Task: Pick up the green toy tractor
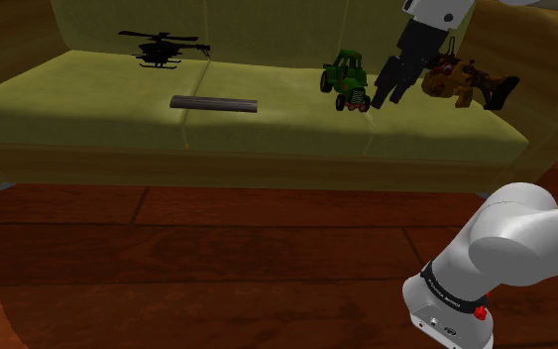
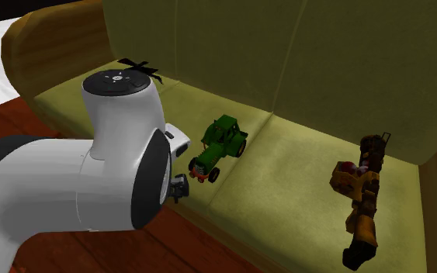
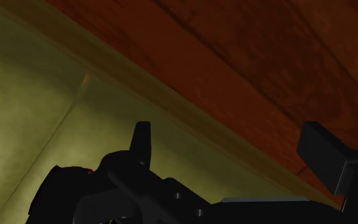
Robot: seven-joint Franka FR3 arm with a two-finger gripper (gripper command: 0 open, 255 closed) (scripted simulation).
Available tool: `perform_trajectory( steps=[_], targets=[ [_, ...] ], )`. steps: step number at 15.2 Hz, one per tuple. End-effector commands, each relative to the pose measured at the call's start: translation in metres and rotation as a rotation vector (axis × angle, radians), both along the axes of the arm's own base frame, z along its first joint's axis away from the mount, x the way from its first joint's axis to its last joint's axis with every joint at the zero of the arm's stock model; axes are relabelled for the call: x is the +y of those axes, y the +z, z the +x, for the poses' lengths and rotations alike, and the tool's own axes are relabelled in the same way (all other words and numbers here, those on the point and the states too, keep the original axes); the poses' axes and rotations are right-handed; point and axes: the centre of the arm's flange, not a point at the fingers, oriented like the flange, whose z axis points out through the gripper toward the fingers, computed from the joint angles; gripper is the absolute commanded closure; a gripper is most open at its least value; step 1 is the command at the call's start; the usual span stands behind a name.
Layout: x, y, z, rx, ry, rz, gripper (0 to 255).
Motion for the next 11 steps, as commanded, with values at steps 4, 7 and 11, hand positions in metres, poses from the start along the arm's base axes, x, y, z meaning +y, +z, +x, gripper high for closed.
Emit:
perform_trajectory(
  steps=[4,7,11],
  targets=[
    [-0.021,0.011,0.036,0.027,-0.048,0.011,0],
    [-0.044,0.021,0.071,0.054,-0.097,0.023,0],
    [-0.077,0.032,0.116,0.09,-0.161,0.038,0]
  ],
)
